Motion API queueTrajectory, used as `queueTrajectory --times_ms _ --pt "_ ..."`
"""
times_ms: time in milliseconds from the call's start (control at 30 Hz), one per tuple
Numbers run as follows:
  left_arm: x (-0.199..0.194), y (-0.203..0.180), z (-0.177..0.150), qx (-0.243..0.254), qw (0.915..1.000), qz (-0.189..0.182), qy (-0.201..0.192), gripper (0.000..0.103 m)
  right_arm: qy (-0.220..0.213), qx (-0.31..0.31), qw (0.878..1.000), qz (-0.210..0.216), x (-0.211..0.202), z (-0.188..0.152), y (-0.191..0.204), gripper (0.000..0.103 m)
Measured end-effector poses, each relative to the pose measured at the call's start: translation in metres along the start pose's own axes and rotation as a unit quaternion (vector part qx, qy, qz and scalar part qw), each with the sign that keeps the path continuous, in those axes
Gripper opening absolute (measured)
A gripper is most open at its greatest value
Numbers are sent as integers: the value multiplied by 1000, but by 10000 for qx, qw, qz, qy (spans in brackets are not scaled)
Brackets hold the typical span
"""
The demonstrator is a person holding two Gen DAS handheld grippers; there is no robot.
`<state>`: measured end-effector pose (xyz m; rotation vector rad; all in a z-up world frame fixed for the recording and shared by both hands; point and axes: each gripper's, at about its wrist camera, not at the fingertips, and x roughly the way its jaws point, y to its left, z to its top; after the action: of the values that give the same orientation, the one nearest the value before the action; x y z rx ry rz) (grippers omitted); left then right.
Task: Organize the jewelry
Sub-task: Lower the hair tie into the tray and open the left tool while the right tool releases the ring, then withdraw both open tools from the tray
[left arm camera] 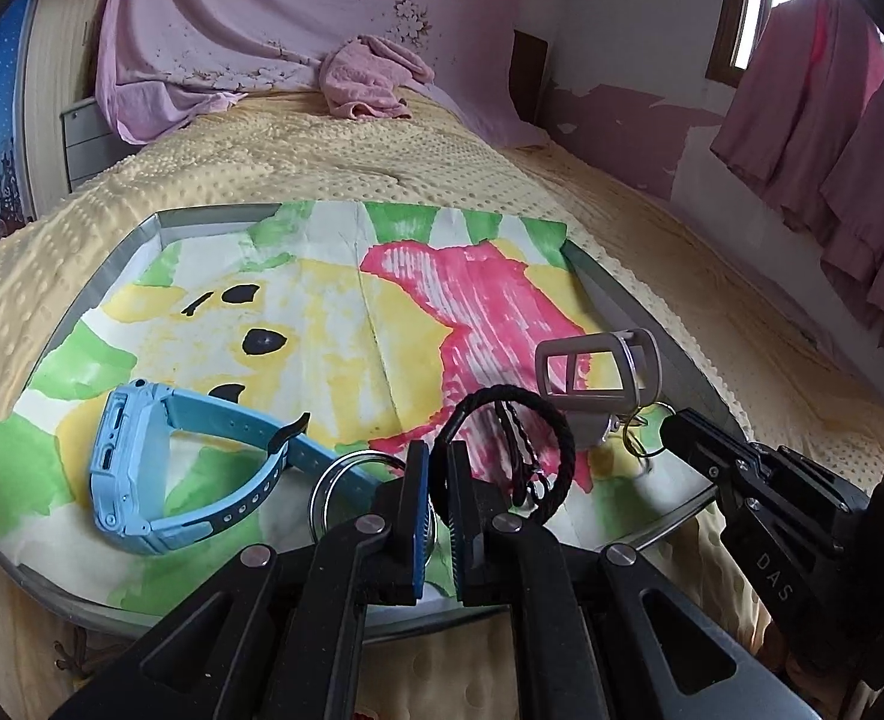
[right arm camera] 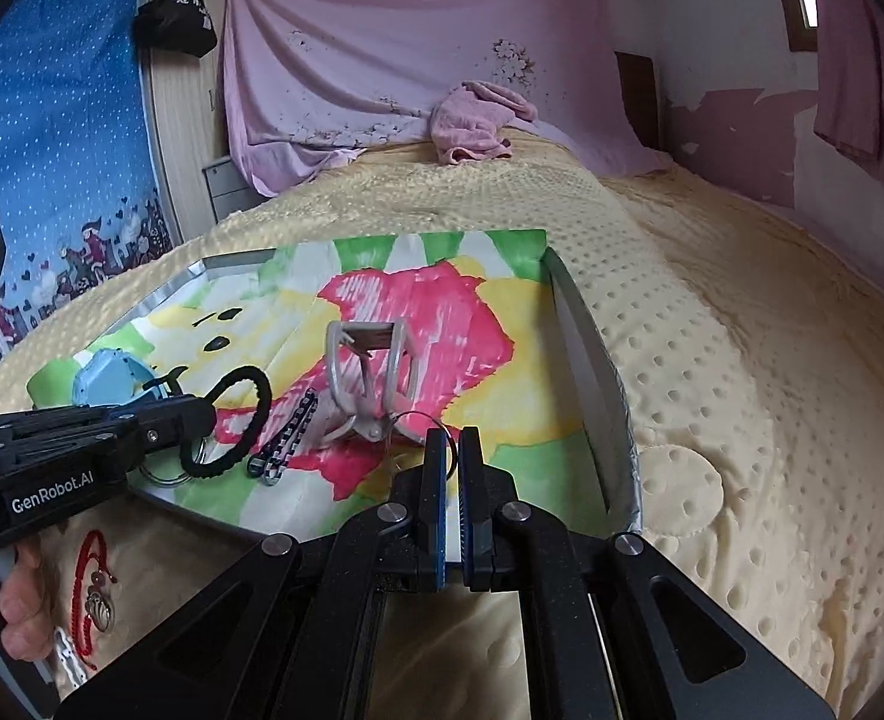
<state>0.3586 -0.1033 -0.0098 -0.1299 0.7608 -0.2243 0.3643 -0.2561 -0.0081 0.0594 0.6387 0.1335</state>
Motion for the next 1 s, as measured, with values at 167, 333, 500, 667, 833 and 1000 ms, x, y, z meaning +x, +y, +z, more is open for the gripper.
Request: queueTrajectory --times_ms 167,333,500,667,833,1000 --pt "-6 2 -4 -102 9999 -37 -112 7 -95 -10 9999 42 -10 -4 -1 8" --pt "-14 5 -6 -190 9996 -76 -209 7 -351 43 9994 -38 -25 -3 -1 32" --pt "-24 8 -11 -261 9993 -62 -268 7 -628 174 9979 -41 -42 -4 -5 32" --pt "-39 10 -17 -246 9988 -36 -417 7 -924 210 9955 3 -63 -4 0 46" --pt "-53 13 -20 -264 9986 64 -454 7 -1109 305 9934 37 -78 -5 2 56" --pt "-70 17 -24 -226 9980 122 -583 7 -1279 412 9909 94 -92 -8 3 62"
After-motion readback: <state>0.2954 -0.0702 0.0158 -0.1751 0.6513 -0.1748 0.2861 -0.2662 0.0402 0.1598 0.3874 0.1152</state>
